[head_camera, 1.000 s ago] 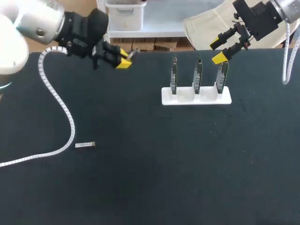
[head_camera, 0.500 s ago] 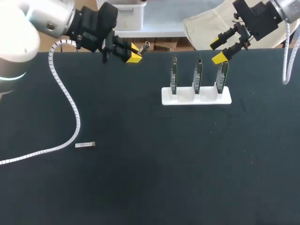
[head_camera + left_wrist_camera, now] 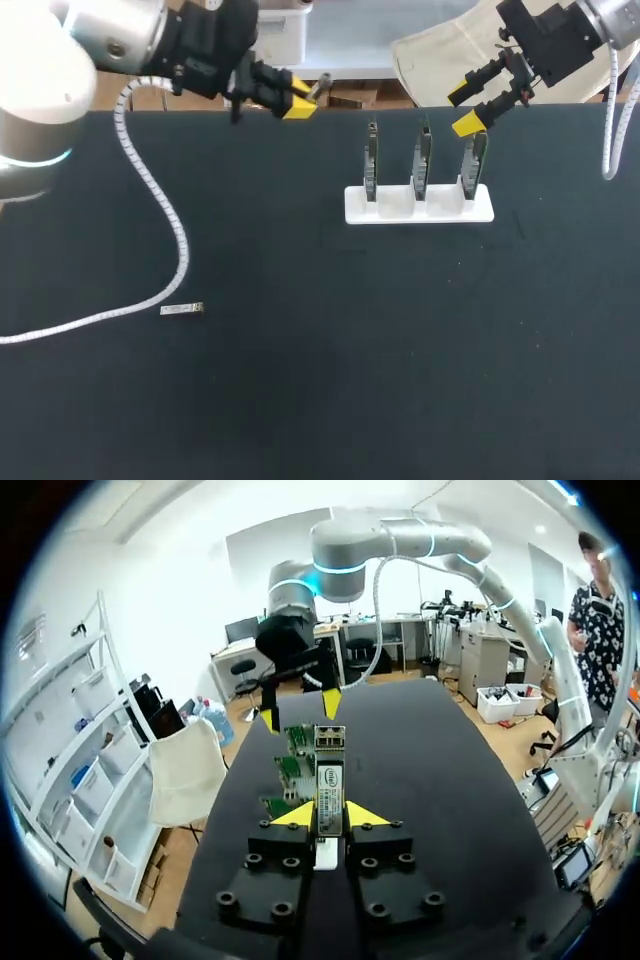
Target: Pick up the optical module with the left hand, and insert it into the network port with the right hand.
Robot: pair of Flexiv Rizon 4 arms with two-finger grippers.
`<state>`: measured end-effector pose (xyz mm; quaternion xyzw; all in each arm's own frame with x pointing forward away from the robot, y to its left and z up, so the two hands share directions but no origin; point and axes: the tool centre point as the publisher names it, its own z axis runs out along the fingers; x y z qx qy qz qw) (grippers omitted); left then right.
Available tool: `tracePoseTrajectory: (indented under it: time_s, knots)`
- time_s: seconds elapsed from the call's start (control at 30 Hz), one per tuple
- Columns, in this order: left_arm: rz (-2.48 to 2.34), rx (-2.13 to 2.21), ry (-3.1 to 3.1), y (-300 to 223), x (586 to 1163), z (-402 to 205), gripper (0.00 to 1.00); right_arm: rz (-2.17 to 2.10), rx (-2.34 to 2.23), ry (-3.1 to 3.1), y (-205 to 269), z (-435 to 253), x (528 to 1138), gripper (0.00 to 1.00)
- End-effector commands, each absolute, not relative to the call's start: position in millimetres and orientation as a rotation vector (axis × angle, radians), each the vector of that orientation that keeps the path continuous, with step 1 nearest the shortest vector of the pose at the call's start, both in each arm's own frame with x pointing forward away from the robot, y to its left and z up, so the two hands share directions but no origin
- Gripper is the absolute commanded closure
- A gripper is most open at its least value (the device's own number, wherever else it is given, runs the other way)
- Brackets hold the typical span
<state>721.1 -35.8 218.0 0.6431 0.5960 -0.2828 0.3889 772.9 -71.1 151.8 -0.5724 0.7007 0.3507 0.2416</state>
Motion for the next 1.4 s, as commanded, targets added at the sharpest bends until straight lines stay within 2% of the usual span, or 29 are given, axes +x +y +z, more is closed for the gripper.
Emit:
tracePoseTrajectory:
  time_s: [0.03, 0.6, 1.4]
  knots:
    - [-0.775, 1.642, 1.446, -69.5, 740.4, 211.3, 1.0, 0.953, -1.561, 1.915, -71.2, 151.6, 770.3, 0.0]
    - [-0.891, 1.579, 1.348, -136.9, 757.6, 214.8, 1.0, 0.953, -1.561, 1.915, -71.2, 151.6, 770.3, 0.0]
    - [-0.947, 1.432, 1.395, -186.8, 775.9, 184.1, 1.0, 0.953, -1.561, 1.915, -71.2, 151.6, 770.3, 0.0]
